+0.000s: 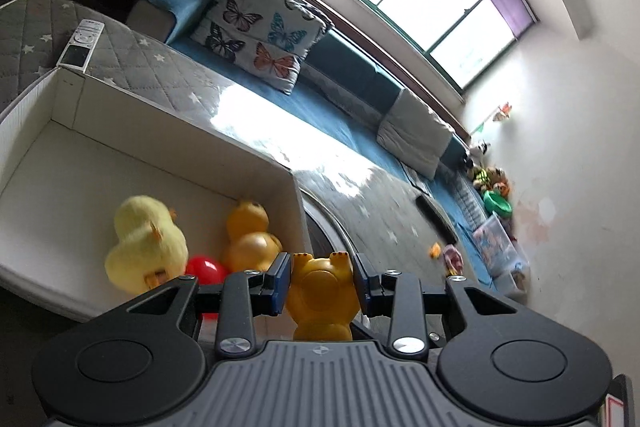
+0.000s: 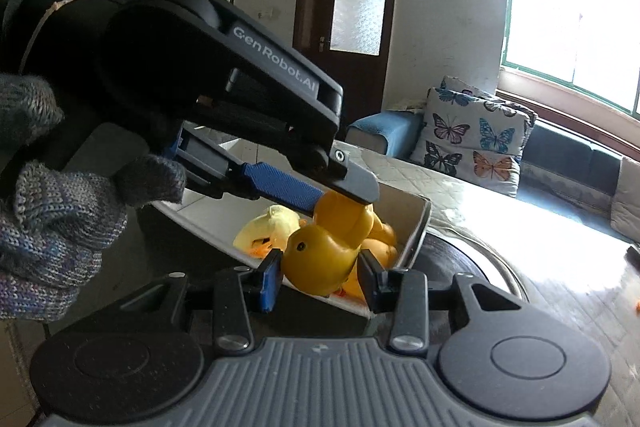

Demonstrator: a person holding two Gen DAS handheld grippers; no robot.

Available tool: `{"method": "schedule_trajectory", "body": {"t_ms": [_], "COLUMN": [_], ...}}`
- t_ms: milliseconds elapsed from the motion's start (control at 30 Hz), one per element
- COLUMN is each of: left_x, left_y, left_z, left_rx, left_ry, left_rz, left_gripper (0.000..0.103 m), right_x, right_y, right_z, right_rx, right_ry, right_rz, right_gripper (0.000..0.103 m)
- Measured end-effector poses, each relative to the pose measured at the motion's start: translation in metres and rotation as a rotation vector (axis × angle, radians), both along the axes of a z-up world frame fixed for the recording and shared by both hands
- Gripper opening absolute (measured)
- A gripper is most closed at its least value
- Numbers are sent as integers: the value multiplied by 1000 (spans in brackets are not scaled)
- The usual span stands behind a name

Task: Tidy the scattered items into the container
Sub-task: 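Lift the small yellow duck with the left gripper and carry it over the box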

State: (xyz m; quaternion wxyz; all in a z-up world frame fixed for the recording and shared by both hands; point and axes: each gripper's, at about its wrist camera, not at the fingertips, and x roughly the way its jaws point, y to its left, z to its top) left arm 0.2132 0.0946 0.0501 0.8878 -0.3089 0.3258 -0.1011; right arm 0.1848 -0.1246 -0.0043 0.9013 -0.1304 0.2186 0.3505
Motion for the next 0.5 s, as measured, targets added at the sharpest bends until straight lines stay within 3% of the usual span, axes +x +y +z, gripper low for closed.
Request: {"method": "schedule_trajectory", "body": {"t_ms": [500], "left_x": [21], "left_y": [23], "left_z": [-40], "left_rx": [-99], "left_ry": [43], "left_rz": [90], "left_gripper": [36], "right_x": [46], "right_y": [9], "right_z": [-22], "right_rx": [4], "right_ry": [75], "right_rz": [-23], "right_gripper": [42]}}
